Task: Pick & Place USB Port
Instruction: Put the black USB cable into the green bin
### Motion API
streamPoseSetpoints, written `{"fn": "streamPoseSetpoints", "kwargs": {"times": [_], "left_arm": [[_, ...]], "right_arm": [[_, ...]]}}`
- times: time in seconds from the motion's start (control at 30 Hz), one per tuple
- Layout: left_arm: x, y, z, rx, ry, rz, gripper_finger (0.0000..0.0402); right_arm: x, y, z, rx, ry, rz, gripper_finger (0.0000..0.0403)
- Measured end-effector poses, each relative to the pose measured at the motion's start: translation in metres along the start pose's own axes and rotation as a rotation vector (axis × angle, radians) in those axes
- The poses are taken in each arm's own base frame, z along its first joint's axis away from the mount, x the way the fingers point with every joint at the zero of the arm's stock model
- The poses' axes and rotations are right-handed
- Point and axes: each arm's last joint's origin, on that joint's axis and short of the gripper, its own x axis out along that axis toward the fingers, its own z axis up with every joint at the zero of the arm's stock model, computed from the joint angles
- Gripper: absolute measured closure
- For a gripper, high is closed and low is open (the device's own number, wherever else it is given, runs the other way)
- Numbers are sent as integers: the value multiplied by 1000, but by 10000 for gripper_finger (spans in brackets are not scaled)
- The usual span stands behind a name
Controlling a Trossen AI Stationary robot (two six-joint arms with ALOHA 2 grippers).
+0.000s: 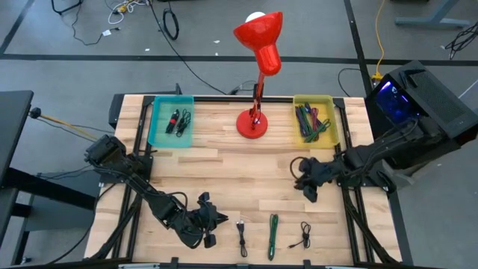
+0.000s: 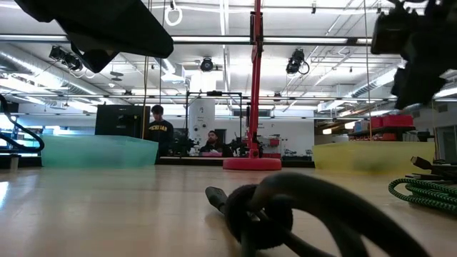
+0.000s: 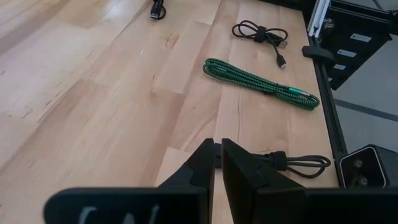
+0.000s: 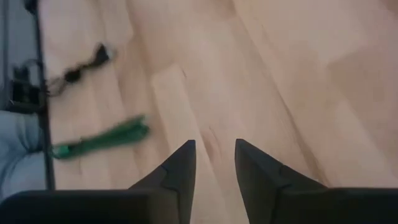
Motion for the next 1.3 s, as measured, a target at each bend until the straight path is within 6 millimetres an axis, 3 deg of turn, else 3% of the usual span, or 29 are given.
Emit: {"fn": "streamPoseSetpoints", "kwargs": {"times": [0.7,1.03,1.17,1.3], "left_arm": [[0,0,0,3,0,0,369],[0,0,0,3,1,0,369],[0,0,0,3,1,1,369],[0,0,0,3,1,1,369]], "right_arm": [[39,-6,-18,6,216,-216,201],[55,-11,-24,-34,262,-327,188],[60,-13,-25,-44,256,-374,208],[64,-15,-25,-25,279,-378,296]]}}
